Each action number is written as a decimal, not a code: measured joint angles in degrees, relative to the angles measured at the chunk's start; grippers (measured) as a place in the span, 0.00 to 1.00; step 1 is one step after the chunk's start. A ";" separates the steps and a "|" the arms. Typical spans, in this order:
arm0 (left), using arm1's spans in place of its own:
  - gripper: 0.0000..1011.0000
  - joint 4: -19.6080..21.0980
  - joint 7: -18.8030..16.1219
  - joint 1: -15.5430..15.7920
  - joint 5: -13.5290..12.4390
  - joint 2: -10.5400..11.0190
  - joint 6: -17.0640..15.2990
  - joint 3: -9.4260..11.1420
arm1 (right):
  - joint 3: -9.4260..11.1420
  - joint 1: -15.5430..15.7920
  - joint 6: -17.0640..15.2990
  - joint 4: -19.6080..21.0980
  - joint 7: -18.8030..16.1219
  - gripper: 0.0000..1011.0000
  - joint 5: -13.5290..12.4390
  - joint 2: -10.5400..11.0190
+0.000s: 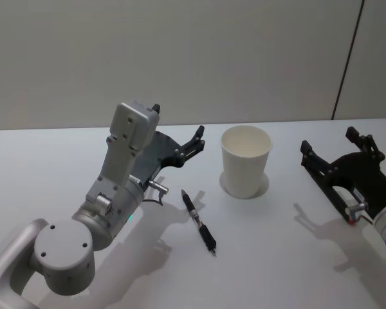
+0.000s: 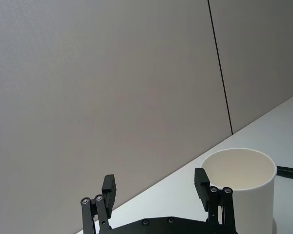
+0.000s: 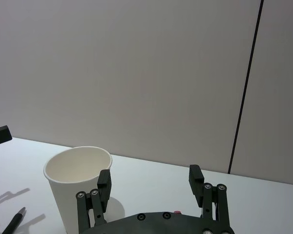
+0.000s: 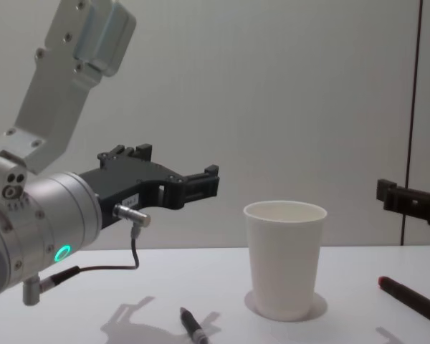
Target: Place the pen into the pen holder.
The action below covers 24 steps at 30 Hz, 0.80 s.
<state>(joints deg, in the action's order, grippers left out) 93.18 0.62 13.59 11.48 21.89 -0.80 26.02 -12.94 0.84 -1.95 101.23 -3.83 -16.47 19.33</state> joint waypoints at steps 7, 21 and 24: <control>0.99 0.00 0.00 0.00 0.00 0.00 0.00 0.00 | 0.00 0.00 0.00 0.00 0.00 0.99 0.00 0.00; 0.99 0.00 0.00 0.00 0.00 0.00 0.00 0.00 | 0.00 0.00 0.00 0.00 0.00 0.99 0.00 0.00; 0.99 0.00 0.00 0.00 0.00 0.00 0.00 0.00 | 0.00 0.00 0.00 0.00 0.00 0.99 0.00 0.00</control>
<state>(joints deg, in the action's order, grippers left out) 93.18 0.63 13.59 11.48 21.89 -0.80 26.02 -12.94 0.84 -1.95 101.23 -3.82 -16.47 19.33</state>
